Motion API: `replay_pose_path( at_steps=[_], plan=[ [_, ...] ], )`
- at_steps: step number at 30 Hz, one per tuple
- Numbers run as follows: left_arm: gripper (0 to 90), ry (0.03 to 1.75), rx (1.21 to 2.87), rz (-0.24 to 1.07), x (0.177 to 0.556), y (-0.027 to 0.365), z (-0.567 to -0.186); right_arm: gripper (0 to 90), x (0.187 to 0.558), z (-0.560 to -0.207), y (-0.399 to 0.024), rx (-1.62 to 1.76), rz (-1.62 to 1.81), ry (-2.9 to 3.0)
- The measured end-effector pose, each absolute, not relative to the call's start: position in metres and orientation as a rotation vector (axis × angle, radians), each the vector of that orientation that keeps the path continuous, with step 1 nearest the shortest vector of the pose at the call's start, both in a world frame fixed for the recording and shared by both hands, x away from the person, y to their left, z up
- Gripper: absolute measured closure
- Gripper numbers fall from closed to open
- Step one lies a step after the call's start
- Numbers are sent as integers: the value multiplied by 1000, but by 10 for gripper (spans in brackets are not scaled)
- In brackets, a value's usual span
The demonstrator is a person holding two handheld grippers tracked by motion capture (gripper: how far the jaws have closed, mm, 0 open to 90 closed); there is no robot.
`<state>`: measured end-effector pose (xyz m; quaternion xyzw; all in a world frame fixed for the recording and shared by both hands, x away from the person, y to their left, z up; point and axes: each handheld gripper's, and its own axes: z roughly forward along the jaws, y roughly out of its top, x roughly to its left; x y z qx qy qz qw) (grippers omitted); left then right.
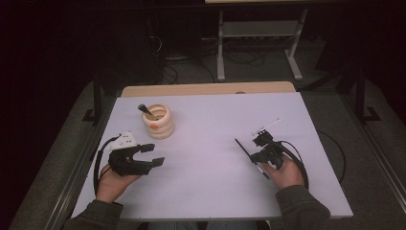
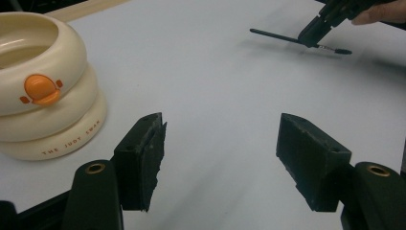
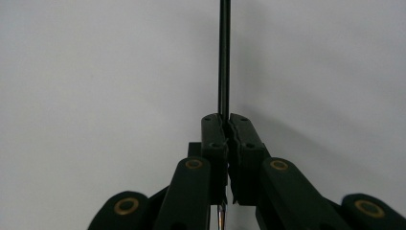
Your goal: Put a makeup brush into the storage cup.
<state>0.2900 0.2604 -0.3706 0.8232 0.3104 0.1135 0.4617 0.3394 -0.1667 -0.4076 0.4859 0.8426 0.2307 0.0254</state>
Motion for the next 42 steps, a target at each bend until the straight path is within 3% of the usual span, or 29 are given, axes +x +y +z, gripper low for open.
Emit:
replay_pose_path(
  at_steps=[20,42],
  plan=[
    [333,725,2062,253,292,251,-373,850,319,-381,-171,736,776,2964],
    [375,524,2175,191,287,222,-345,849,297,-366,-127,403,794,3060]
  ],
)
